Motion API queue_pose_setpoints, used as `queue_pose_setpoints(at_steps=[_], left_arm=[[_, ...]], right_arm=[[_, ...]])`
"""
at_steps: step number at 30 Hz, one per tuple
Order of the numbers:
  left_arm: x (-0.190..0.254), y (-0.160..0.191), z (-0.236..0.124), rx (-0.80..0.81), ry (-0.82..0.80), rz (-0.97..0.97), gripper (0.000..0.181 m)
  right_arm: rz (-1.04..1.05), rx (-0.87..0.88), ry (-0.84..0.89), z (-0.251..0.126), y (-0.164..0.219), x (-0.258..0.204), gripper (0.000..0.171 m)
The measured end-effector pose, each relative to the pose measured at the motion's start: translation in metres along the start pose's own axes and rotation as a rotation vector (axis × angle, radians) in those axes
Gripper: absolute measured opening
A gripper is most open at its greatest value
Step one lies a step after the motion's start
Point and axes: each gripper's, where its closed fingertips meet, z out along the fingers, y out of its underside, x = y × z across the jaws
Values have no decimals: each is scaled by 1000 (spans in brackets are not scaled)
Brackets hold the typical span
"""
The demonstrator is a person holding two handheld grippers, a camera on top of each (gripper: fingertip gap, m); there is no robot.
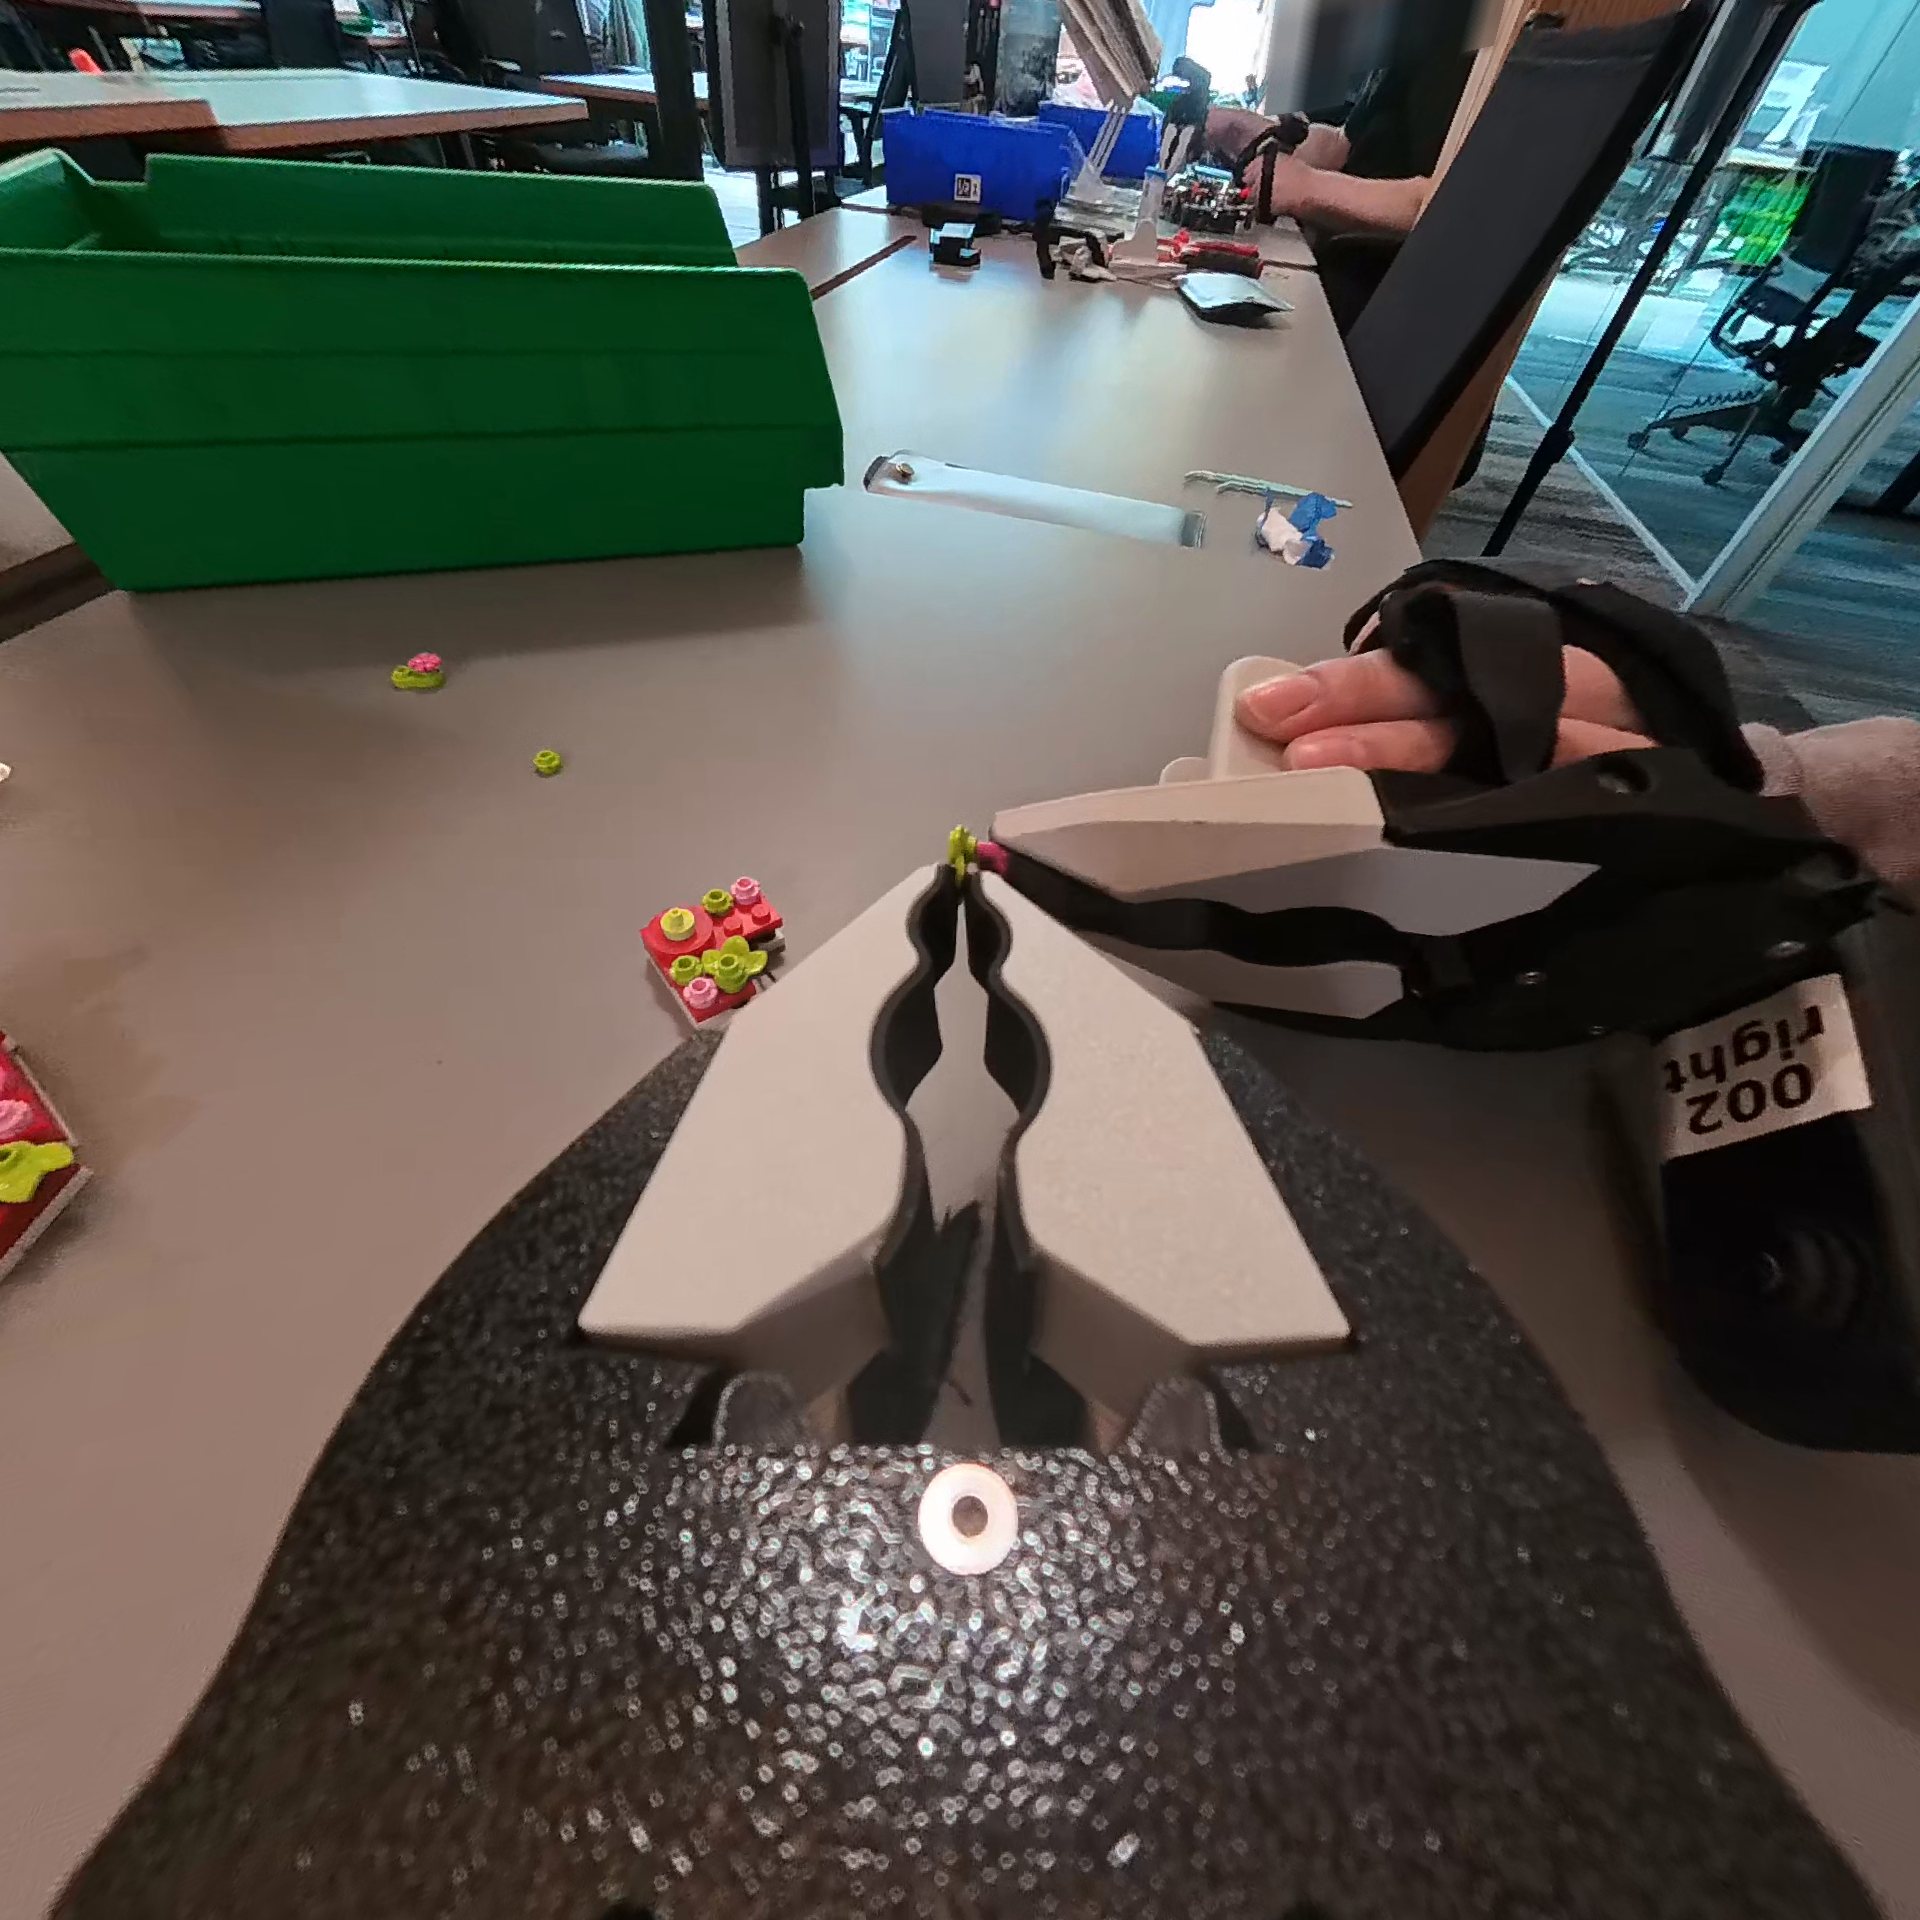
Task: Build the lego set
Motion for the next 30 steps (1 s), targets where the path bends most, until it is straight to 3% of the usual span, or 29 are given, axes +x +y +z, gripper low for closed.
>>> queue_pose_setpoints(at_steps=[21,30], left_arm=[[-1,4,2,-45,-41,158,0],[-1,5,4,-50,-43,133,0]], right_arm=[[143,-2,-73,0,2,-5,7],[184,-19,-92,2,3,-6,7]])
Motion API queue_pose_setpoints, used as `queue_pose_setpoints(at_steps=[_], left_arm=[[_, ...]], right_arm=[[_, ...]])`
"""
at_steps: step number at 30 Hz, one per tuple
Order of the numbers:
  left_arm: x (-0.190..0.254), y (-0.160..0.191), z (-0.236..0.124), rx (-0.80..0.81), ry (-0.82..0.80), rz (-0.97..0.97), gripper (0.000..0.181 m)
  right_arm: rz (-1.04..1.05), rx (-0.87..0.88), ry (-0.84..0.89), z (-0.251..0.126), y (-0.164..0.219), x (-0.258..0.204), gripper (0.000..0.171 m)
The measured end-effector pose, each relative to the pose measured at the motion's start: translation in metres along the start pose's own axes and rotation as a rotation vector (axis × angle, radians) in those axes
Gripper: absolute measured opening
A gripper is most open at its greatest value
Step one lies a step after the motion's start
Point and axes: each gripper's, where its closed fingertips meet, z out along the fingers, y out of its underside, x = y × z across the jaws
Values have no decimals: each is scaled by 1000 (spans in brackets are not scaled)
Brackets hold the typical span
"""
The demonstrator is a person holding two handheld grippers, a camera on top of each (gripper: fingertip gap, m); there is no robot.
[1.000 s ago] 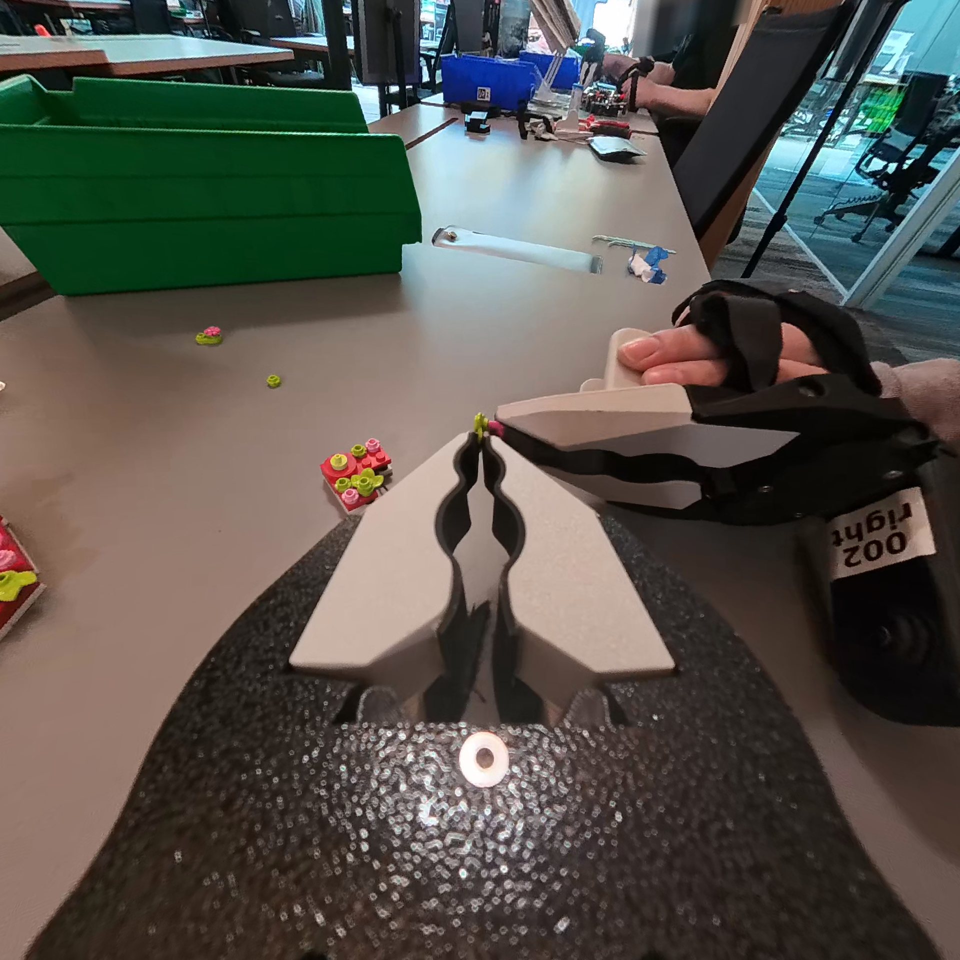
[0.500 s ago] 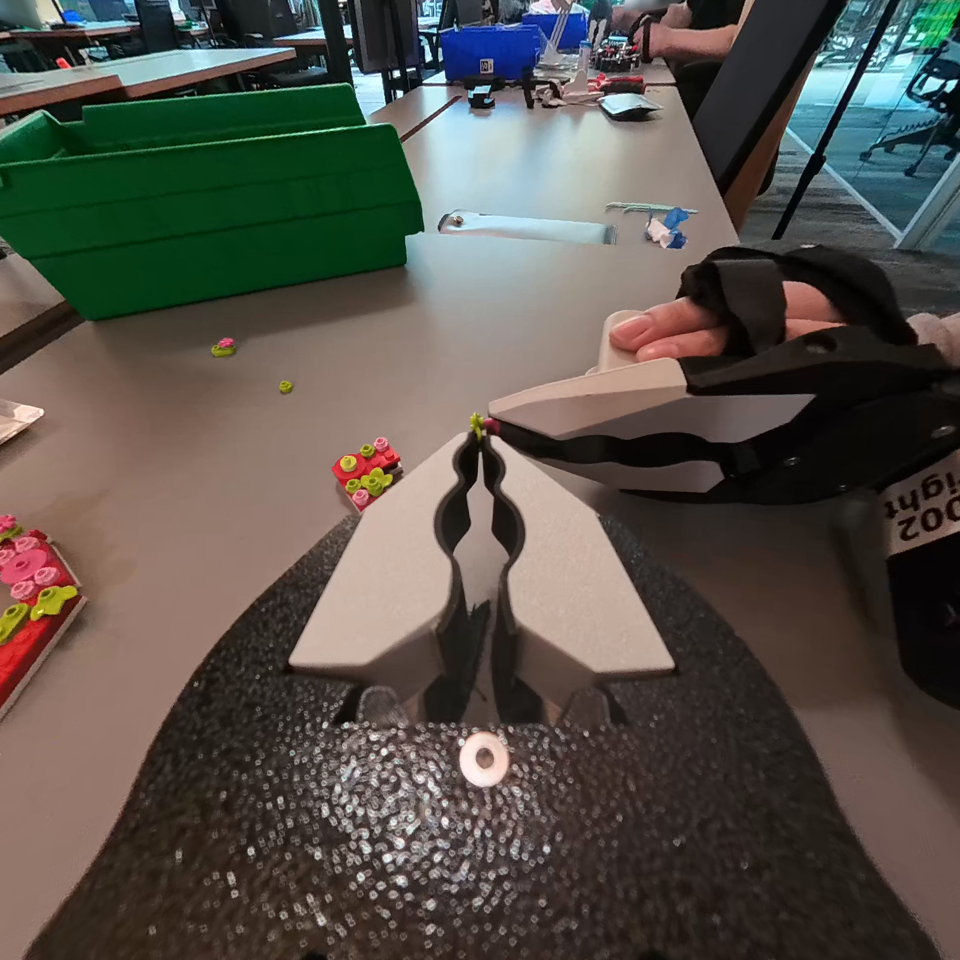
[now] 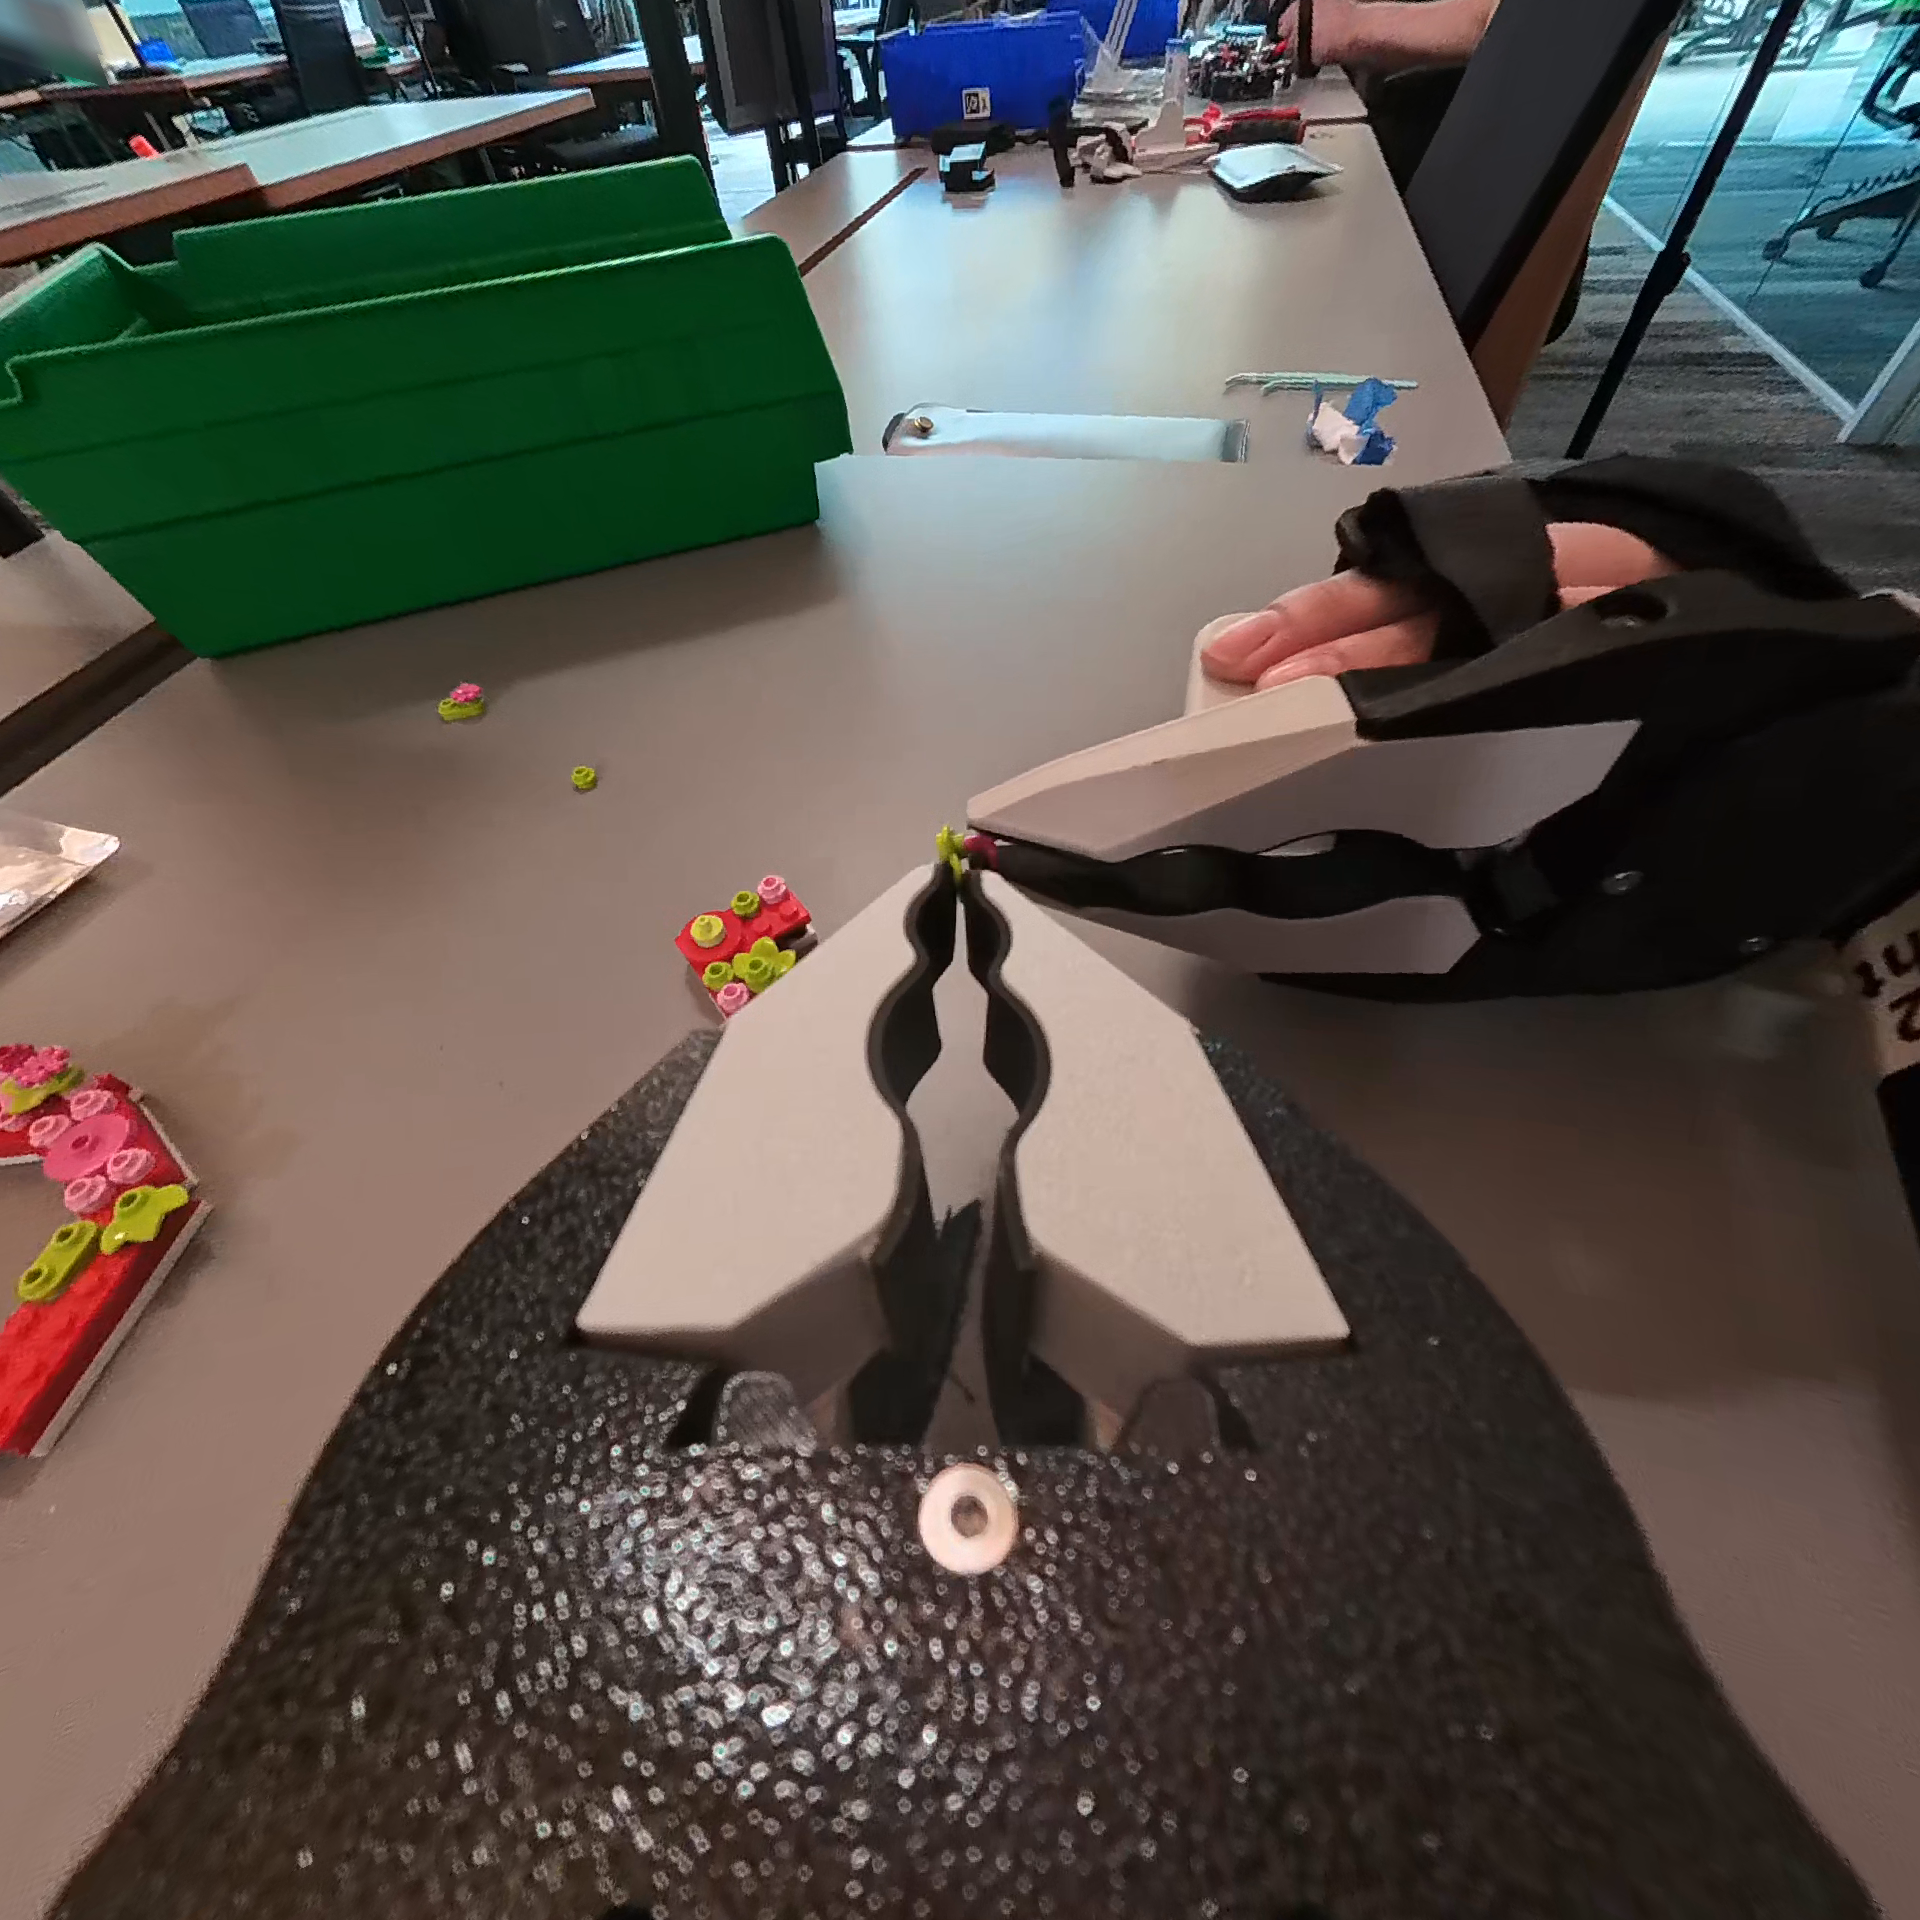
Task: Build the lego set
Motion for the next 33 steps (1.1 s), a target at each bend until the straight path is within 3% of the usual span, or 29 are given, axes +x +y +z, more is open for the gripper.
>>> queue_pose_setpoints(at_steps=[10,20,23,25,33], left_arm=[[-2,4,3,-30,-29,-13,0],[3,4,5,-32,-3,-18,1],[38,0,9,-21,139,1,0],[37,-3,11,-17,49,115,0],[9,-20,-4,119,-38,-9,0]], right_arm=[[-103,-53,1,3,0,-5,7],[5,-46,-31,5,3,-5,7],[20,-64,-49,9,8,-6,7],[51,-66,-48,10,12,-6,7],[118,-76,-49,10,15,-3,7]])
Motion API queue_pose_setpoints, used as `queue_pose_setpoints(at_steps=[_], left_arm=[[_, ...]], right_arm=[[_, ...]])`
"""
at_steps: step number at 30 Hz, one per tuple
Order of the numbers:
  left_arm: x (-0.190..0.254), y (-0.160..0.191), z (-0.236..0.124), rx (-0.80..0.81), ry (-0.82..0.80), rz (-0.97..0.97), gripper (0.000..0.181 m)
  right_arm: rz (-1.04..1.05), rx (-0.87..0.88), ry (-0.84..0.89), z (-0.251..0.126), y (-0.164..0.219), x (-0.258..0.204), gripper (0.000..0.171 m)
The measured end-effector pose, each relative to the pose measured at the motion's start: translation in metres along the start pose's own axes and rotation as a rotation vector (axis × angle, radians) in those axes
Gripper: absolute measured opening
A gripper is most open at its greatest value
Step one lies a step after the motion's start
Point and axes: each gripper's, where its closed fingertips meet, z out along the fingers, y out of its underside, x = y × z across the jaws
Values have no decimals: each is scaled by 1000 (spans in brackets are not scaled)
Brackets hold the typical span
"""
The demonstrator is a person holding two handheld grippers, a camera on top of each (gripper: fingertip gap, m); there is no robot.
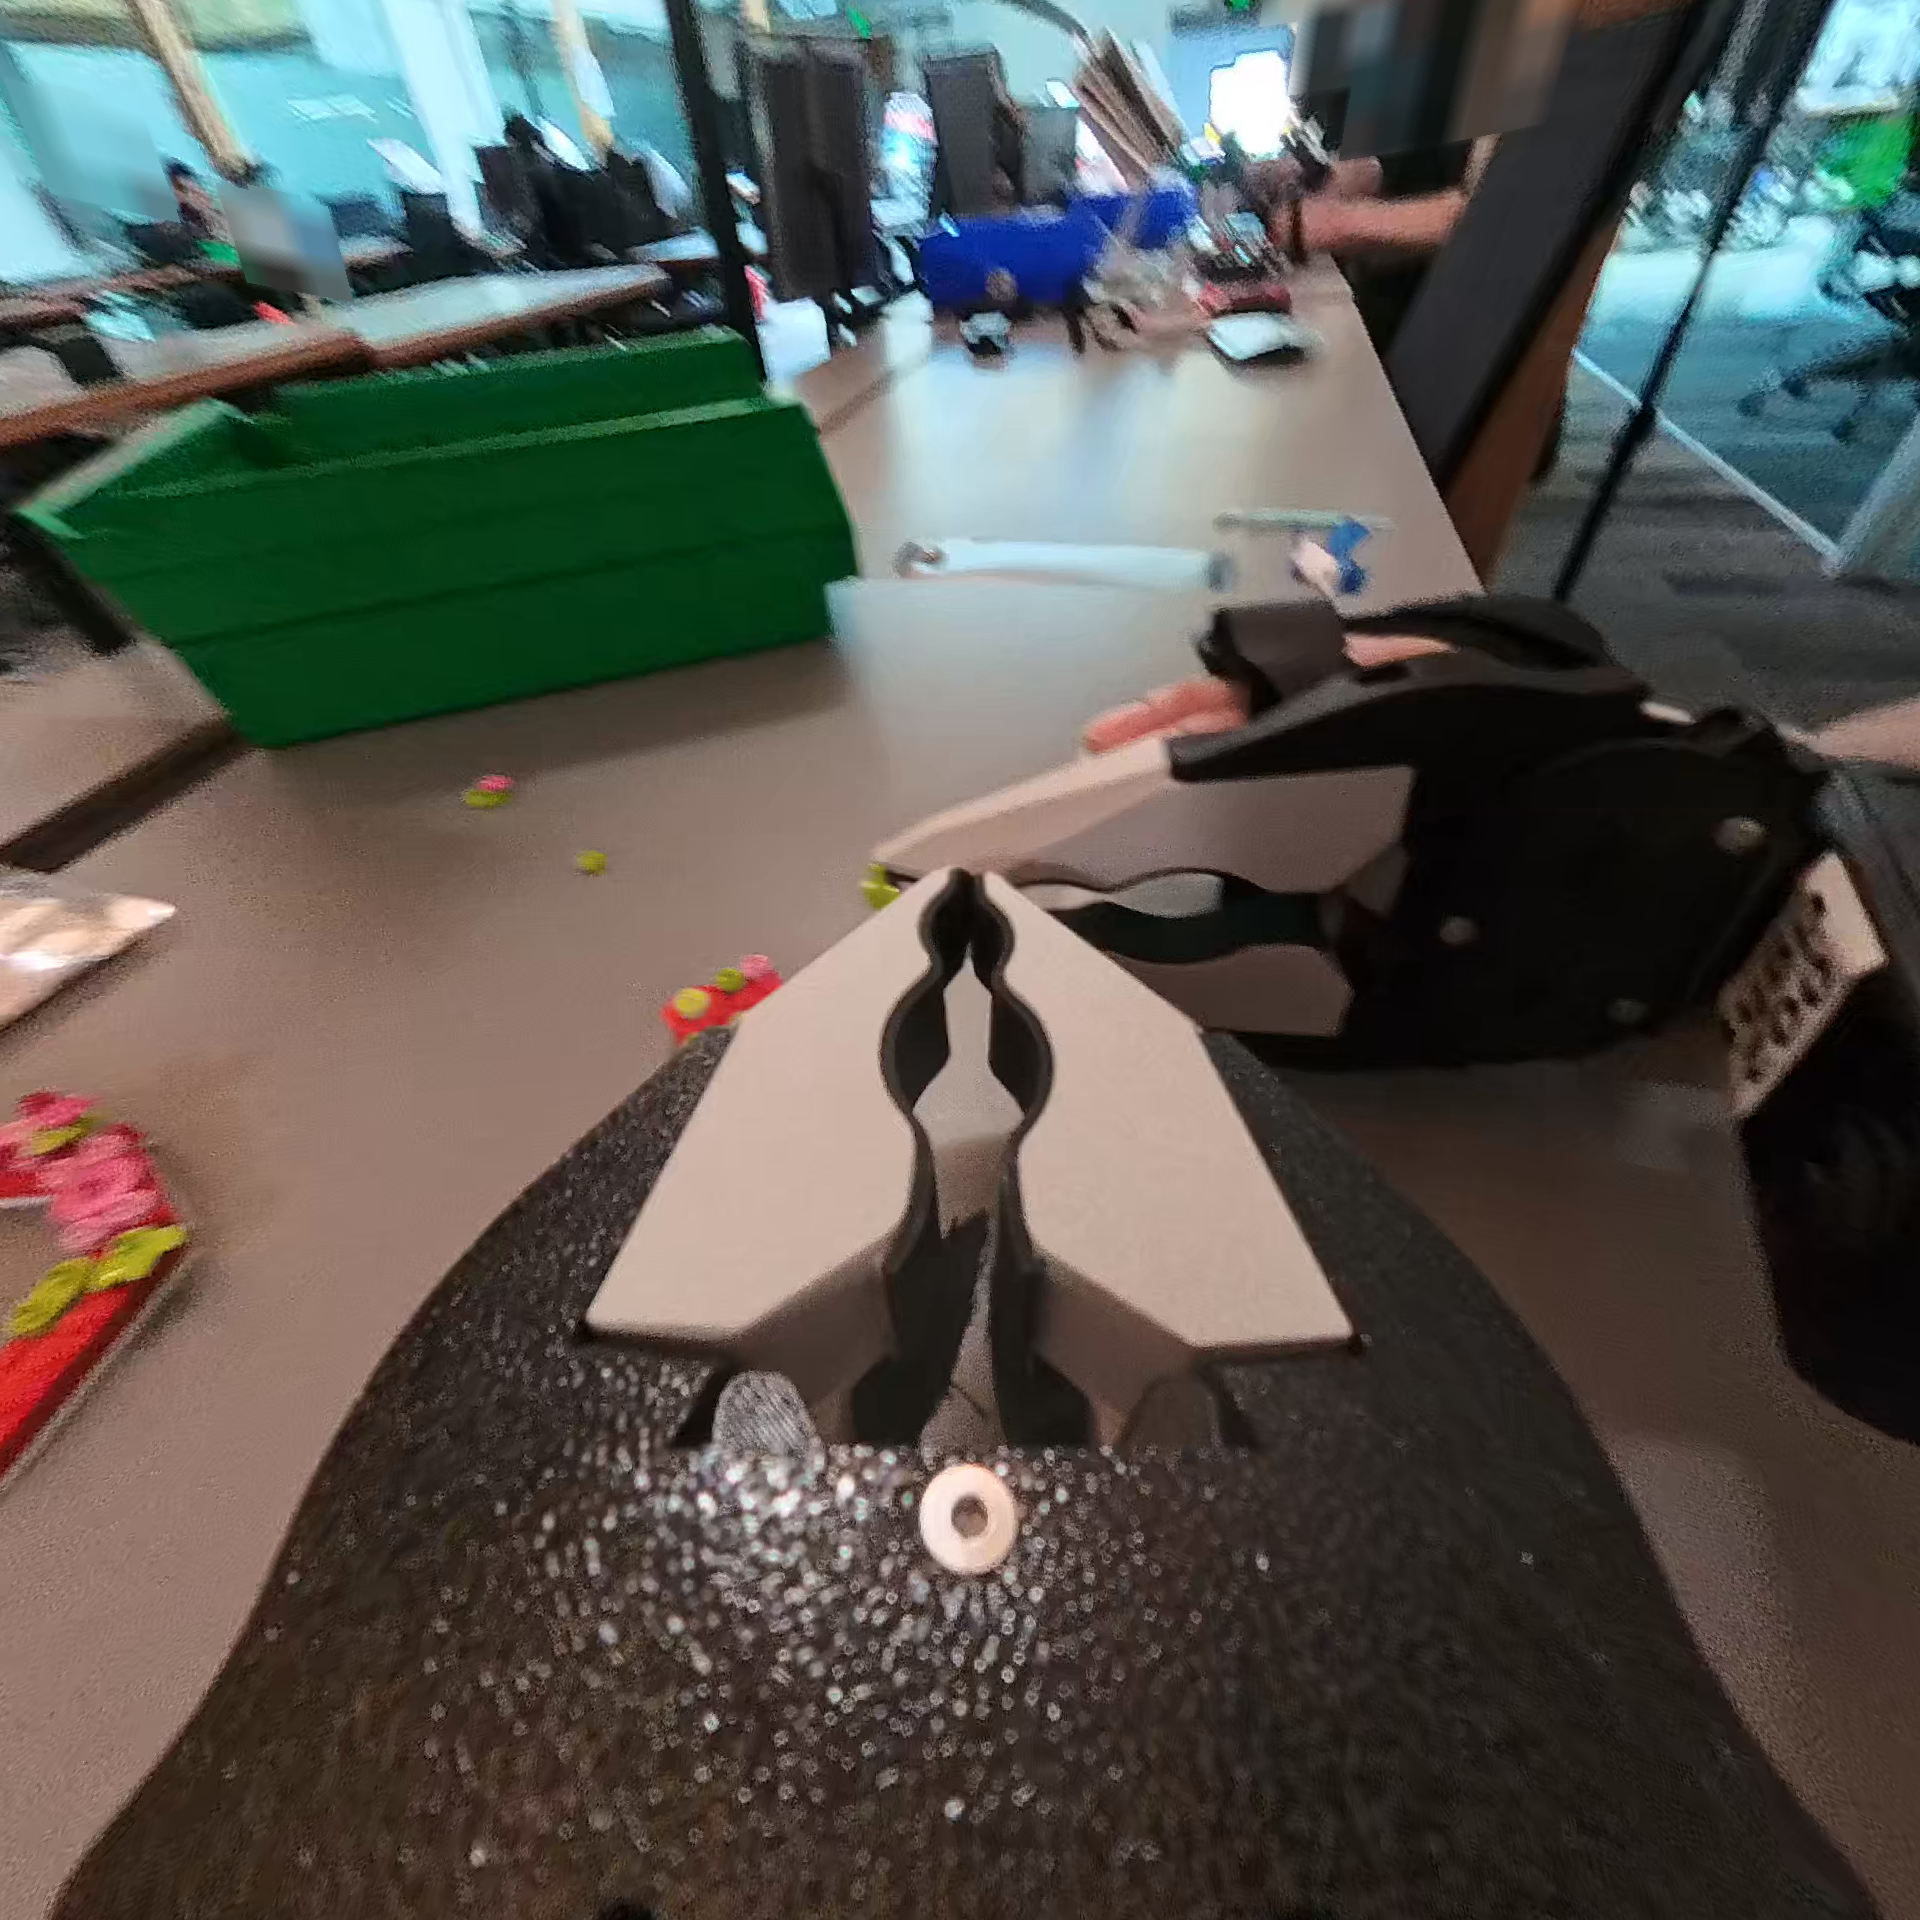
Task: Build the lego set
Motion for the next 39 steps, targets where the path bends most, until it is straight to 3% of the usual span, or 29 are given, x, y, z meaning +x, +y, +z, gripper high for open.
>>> queue_pose_setpoints(at_steps=[3,6,10,17,25,27,30,34,39], left_arm=[[-25,-3,-7,35,-109,-12,2],[-21,3,-5,15,-56,-44,19],[-14,9,0,-30,-14,-33,24],[-12,11,2,-50,-46,24,6],[-16,7,-1,-32,-46,16,0],[-21,-2,-5,19,-49,-18,0],[-24,-12,-11,94,33,-170,0],[-15,-23,-16,167,303,-500,0],[-14,-14,-15,112,464,-793,0]], right_arm=[[23,16,-5,0,-2,0,7],[36,30,1,-2,-4,2,7],[42,42,7,-3,-7,3,7],[21,57,19,-5,-14,4,7],[50,53,45,-4,-15,9,8],[101,49,38,-4,-11,12,20],[181,61,63,-8,-6,22,26],[171,125,91,-12,-15,28,28],[64,125,189,-17,-19,38,28]])
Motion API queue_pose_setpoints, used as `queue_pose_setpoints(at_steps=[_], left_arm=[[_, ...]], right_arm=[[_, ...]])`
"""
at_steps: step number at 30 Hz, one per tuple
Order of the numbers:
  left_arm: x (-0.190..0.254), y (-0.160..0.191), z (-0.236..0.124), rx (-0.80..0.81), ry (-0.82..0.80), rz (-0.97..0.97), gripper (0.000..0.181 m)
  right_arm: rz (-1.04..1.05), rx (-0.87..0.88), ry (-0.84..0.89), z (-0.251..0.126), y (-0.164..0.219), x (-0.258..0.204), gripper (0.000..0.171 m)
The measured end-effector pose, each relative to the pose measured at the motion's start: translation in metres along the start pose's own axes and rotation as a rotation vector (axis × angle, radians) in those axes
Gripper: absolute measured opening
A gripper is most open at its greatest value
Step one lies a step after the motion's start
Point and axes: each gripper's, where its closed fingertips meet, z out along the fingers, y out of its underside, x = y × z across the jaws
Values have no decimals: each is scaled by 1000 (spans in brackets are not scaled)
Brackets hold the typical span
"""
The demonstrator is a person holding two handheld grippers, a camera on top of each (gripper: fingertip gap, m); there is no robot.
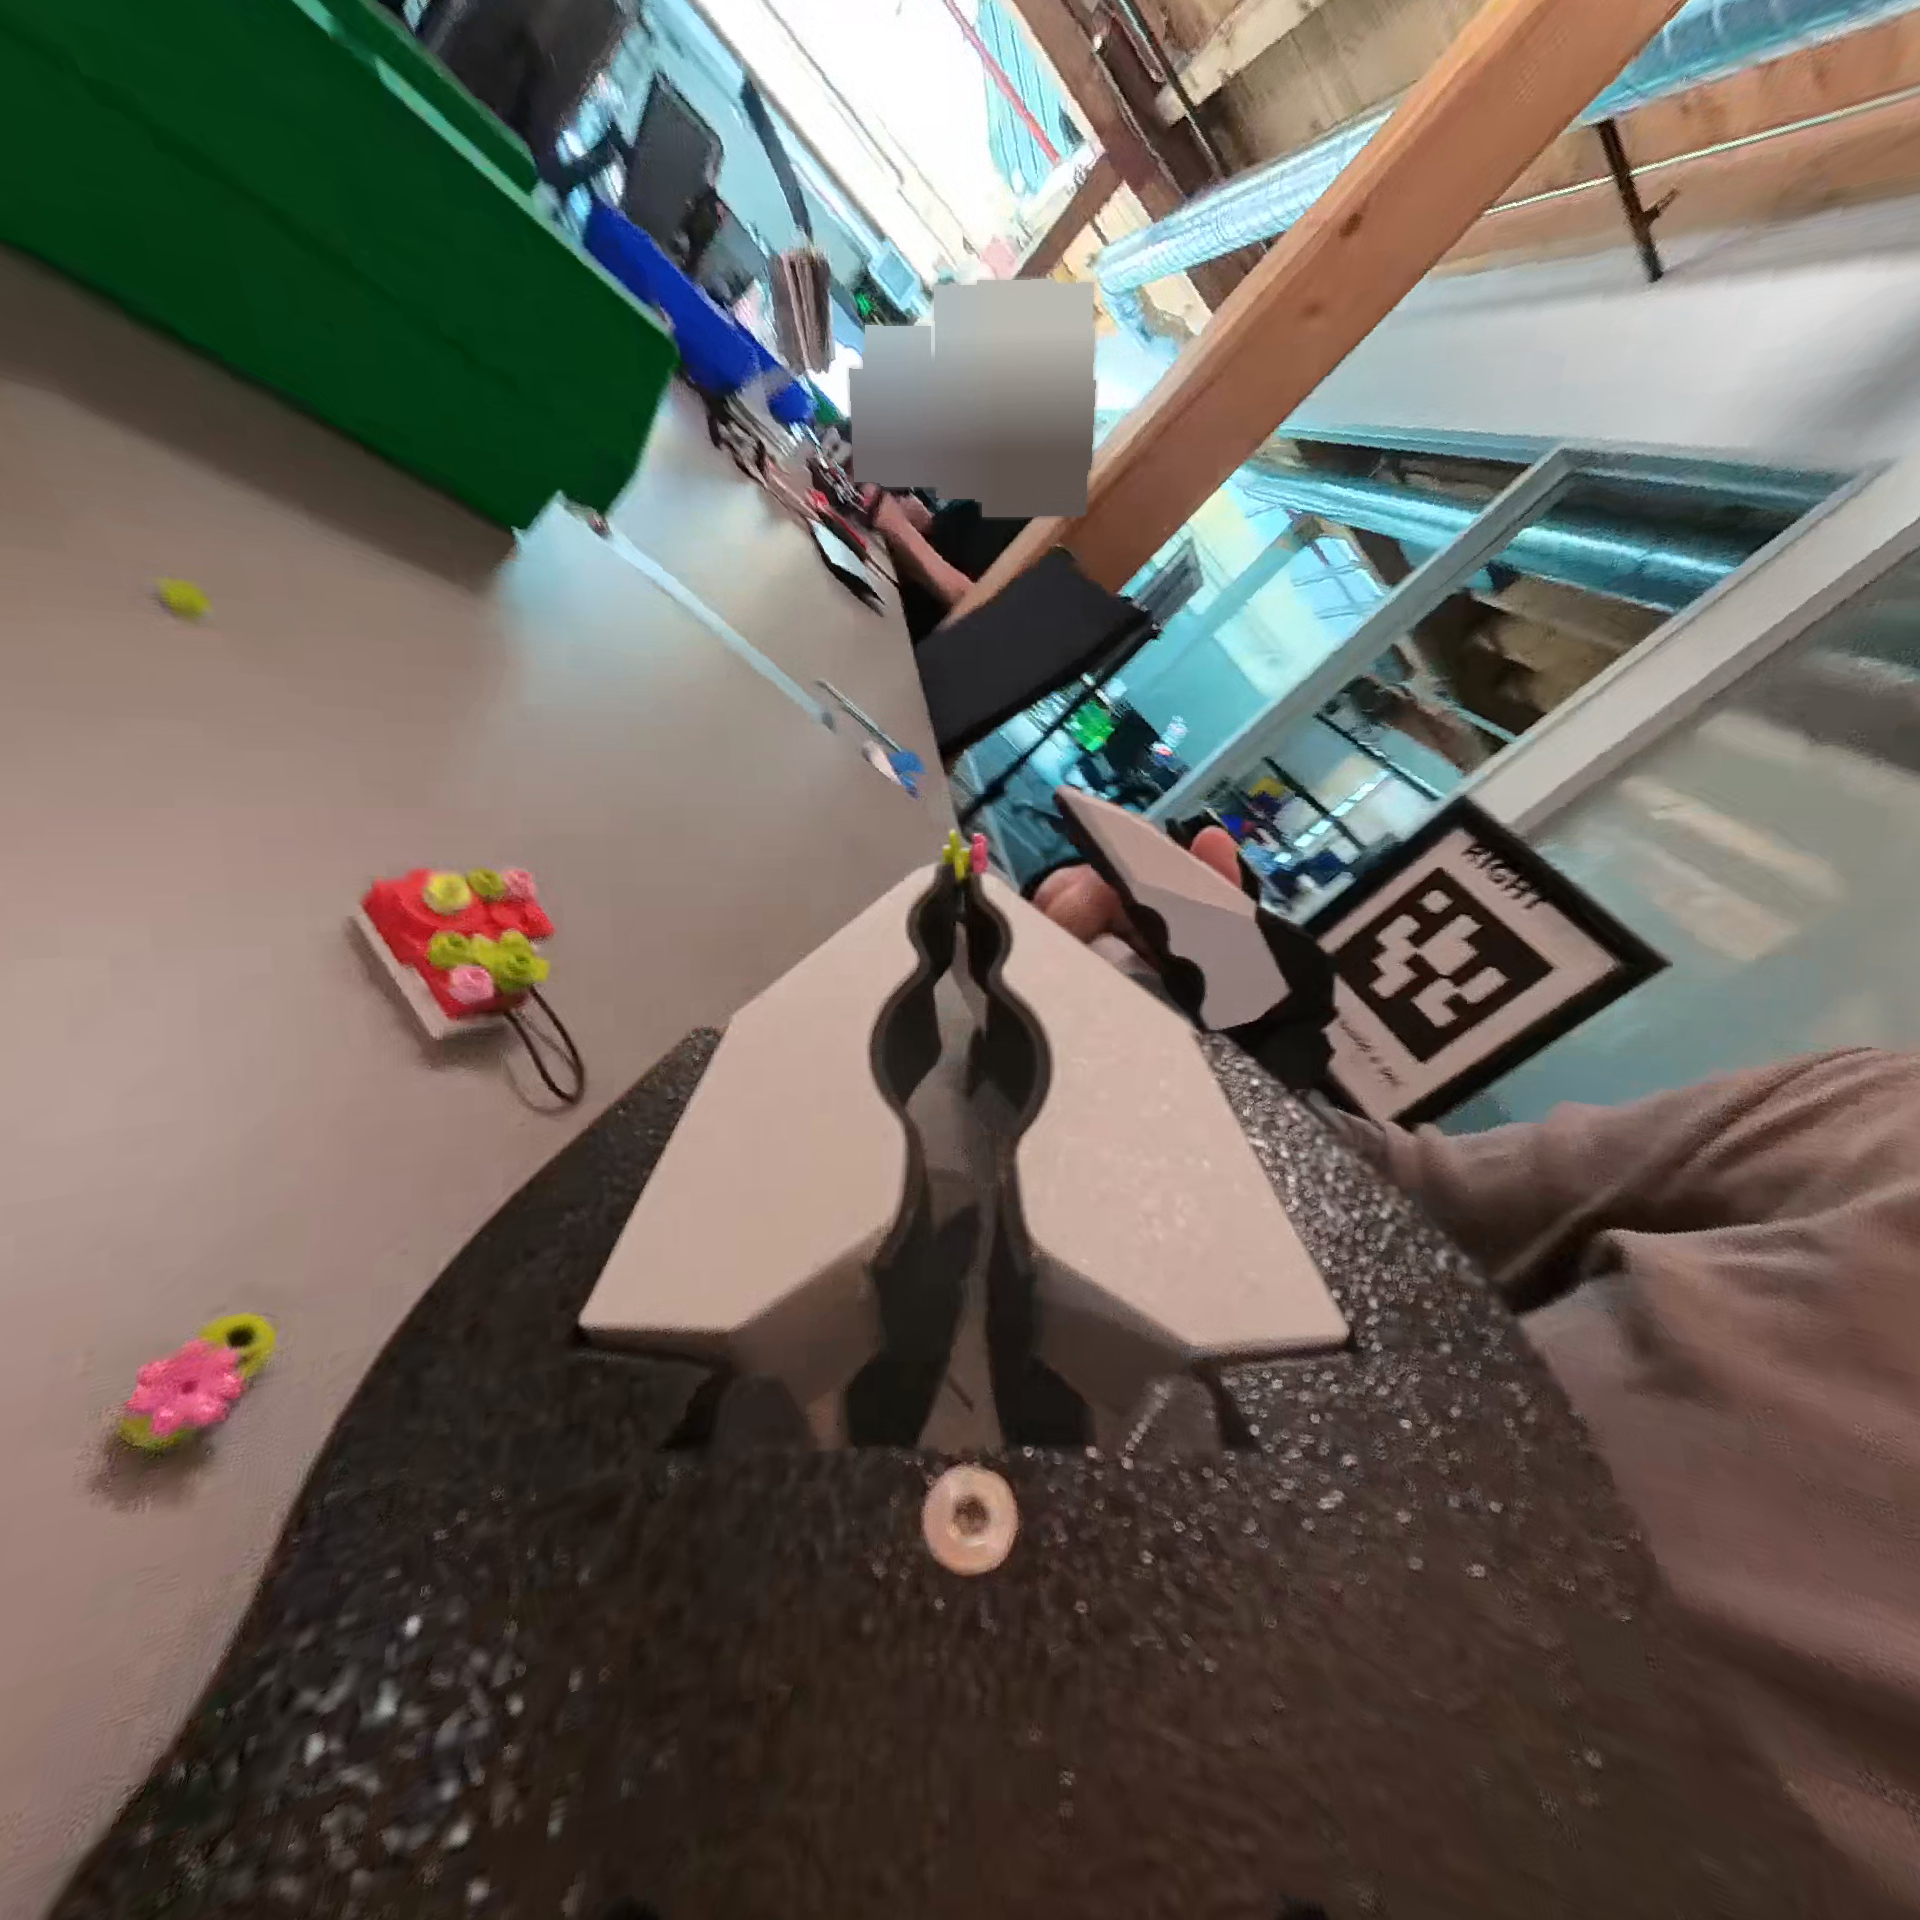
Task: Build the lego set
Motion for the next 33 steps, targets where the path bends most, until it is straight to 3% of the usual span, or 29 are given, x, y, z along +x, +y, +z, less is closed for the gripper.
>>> queue_pose_setpoints(at_steps=[7,30,31,33], left_arm=[[2,11,3,-45,112,-233,0],[0,20,4,-101,91,-229,1],[0,19,4,-88,80,-202,3],[-1,9,3,-25,54,-139,30]], right_arm=[[-177,21,-23,-2,-9,-14,14],[-236,-12,-48,-2,-5,-20,6],[-215,-14,-53,-2,-5,-20,6],[-155,-23,-92,-1,0,-23,6]])
